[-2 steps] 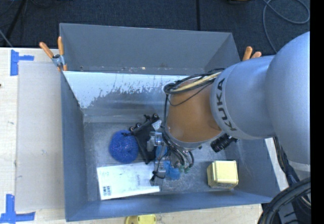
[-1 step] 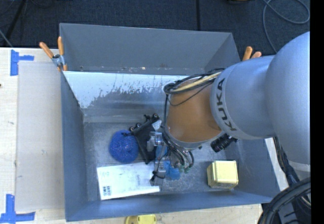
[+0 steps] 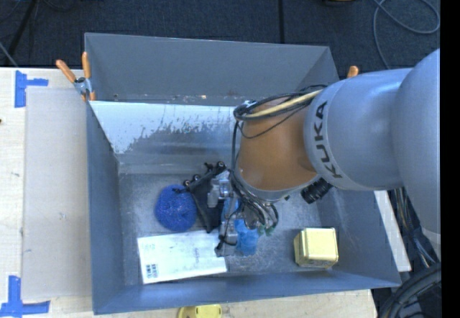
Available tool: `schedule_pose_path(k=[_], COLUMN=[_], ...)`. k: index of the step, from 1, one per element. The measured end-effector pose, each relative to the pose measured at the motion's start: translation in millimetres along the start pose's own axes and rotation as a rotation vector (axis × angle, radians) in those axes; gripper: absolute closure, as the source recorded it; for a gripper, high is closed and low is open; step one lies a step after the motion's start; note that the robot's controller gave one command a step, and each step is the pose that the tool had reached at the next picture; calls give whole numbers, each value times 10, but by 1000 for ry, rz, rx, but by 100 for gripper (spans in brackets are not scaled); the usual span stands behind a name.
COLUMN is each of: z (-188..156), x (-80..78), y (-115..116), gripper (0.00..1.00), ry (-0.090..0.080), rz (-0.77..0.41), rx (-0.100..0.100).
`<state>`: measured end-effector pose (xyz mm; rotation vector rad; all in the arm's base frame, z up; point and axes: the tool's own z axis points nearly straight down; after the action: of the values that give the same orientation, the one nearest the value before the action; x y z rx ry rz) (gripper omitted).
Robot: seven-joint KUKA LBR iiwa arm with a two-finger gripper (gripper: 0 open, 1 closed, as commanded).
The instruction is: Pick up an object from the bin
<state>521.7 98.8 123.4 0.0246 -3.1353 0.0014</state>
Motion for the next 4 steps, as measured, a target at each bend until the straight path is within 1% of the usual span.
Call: schedule_pose_path(k=[1, 2, 3, 4], z=[-224, 134, 535, 290], x=[-44, -94, 173, 221], y=[-215, -364, -129, -230], gripper=[0, 0, 0, 0], ry=[-7, -14, -3, 0], rz=[-18, 13, 65, 80], rx=[-2, -2, 0, -1])
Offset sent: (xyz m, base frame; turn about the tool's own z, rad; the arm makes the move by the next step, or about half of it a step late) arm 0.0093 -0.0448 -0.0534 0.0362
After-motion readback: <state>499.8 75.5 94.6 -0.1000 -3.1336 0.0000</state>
